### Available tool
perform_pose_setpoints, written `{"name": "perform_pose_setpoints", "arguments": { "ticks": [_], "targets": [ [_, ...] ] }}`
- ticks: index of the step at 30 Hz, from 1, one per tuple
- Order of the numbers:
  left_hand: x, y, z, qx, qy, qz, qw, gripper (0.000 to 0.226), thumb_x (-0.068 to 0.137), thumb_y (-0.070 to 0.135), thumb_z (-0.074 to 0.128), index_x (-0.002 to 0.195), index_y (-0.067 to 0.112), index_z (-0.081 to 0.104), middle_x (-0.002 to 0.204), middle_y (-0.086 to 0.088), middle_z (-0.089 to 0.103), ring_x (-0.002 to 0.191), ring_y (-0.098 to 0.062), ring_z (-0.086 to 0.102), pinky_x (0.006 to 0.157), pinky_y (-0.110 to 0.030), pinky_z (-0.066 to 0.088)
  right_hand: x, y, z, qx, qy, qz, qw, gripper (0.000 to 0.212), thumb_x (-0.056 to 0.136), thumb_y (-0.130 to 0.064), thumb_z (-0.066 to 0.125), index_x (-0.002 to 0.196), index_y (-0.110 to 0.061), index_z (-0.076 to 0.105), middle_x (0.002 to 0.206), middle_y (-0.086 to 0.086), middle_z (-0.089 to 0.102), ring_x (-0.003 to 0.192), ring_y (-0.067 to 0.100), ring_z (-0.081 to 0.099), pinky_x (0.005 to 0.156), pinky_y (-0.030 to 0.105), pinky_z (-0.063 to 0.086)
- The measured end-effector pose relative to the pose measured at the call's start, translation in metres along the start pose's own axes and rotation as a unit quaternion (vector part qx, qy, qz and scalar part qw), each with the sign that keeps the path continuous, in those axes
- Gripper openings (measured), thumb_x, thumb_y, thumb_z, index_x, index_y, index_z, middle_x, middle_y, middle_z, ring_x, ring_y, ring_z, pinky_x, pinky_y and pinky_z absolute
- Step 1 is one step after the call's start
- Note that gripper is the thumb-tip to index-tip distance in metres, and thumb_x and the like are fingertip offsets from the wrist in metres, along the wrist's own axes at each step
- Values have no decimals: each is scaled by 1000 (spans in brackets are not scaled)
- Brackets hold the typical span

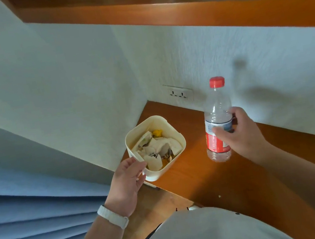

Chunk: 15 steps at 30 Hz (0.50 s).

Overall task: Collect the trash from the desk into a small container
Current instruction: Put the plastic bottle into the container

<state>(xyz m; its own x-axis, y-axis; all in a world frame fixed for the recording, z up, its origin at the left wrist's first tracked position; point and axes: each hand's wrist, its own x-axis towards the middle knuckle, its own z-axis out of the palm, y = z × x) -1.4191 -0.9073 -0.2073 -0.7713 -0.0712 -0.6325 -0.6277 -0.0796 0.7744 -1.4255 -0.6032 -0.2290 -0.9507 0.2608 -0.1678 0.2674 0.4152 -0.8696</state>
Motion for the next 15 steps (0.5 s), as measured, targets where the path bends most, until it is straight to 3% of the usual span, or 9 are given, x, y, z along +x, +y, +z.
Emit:
{"name": "perform_pose_setpoints", "arguments": {
  "ticks": [4, 7, 11, 15],
  "targets": [
    [-1, -1, 0, 7, -3, -4, 1000, 23, 96, 12, 64, 118, 12, 63, 121, -11, 72, 117, -28, 66, 101, -40, 53, -9, -59, 5, 128, -31, -81, 988, 48, 84, -26, 74, 119, -27, 42, 107, -13, 58, 96, 5, 64, 69, 19, 56],
    [-5, 0, -1, 21, -8, -1, 1000, 25, 95, 15, 66, 120, 13, 63, 122, -10, 72, 121, -30, 65, 108, -47, 49, -10, -91, 21, 154, -65, -129, 977, 44, 85, -21, 74, 118, -25, 45, 106, -11, 59, 97, -1, 63, 69, 18, 56],
    [-12, 4, 1, 16, -5, 3, 1000, 23, 96, 17, 65, 118, 12, 63, 123, -9, 71, 122, -30, 63, 112, -50, 46, 0, -114, 52, 127, -118, -145, 974, 50, 82, -26, 76, 121, -22, 45, 109, -10, 60, 97, 7, 65, 77, 28, 59],
    [-20, 8, -3, 20, -5, 15, 1000, 19, 94, 20, 65, 113, 13, 65, 120, -11, 72, 119, -31, 64, 113, -49, 45, 7, -119, 81, -2, -200, -190, 961, 57, 75, -45, 74, 121, -28, 46, 107, -15, 60, 94, 6, 64, 75, 34, 60]
  ]
}}
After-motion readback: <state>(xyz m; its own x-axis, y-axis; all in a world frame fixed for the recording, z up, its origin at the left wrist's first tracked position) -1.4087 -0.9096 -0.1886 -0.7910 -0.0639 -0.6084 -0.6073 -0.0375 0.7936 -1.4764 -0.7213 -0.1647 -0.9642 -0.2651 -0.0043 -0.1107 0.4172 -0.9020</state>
